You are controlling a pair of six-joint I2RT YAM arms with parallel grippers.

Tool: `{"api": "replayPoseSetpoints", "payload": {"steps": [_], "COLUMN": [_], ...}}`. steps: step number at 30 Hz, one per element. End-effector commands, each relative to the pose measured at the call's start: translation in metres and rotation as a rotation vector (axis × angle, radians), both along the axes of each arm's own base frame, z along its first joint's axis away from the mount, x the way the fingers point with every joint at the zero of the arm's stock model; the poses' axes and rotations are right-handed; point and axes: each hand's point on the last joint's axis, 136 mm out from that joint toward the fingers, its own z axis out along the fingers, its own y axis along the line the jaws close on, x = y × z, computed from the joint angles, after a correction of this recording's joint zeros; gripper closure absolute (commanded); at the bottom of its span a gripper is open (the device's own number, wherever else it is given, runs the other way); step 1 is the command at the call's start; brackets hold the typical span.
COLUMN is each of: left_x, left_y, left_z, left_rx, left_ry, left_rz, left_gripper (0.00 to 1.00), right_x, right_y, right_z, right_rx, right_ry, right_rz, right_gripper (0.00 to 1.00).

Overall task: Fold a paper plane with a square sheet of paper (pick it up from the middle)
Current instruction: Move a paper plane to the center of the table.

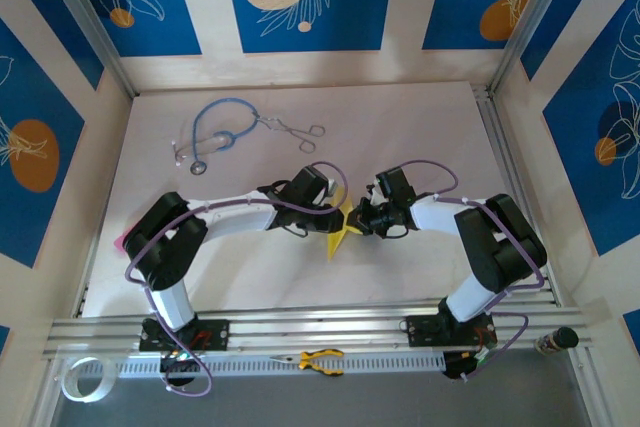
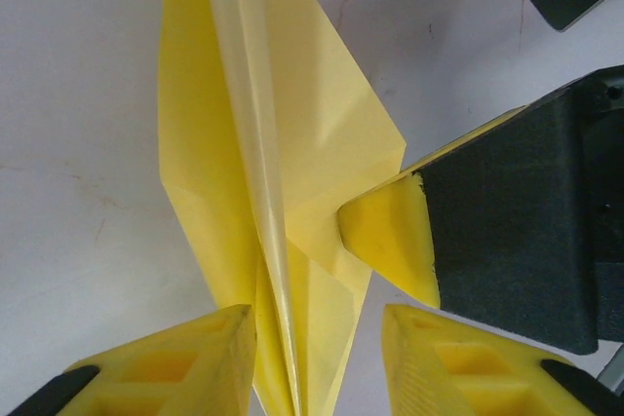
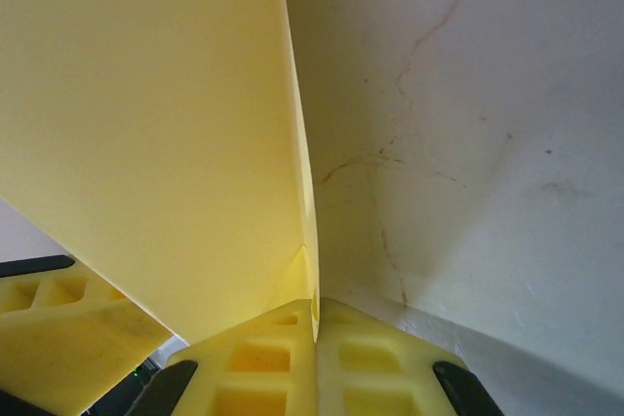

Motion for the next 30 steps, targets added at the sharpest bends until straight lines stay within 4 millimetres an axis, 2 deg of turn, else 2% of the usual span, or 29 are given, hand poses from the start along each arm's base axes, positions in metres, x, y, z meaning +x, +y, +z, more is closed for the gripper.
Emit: {"api": "replayPoseSetpoints", "payload": {"steps": [1,14,30], "left_x": [-0.006,-0.012,-0.02], "left_y": [-0.002,-0.001,0.002], "left_z": [-0.001,-0.016,-0.022], "left_rx": [-0.01,0.016,0.026], "left_ry": [0.018,0.074,0.109], "left_rz": [-0.012,-0.014,-0.02], "left_gripper": [0.61,0.59,0.61], "right_x": [-0.006,-0.006,-0.005], "right_y": [0.001,0.002,0.003], "right_z": [-0.003,-0.002,-0.002], "right_rx": [0.014,0.016,0.02], "right_ry": [0.038,0.037,0.036], "right_rz": [0.003,0.005,0.006], "right_gripper": [1.0,1.0,1.0]}}
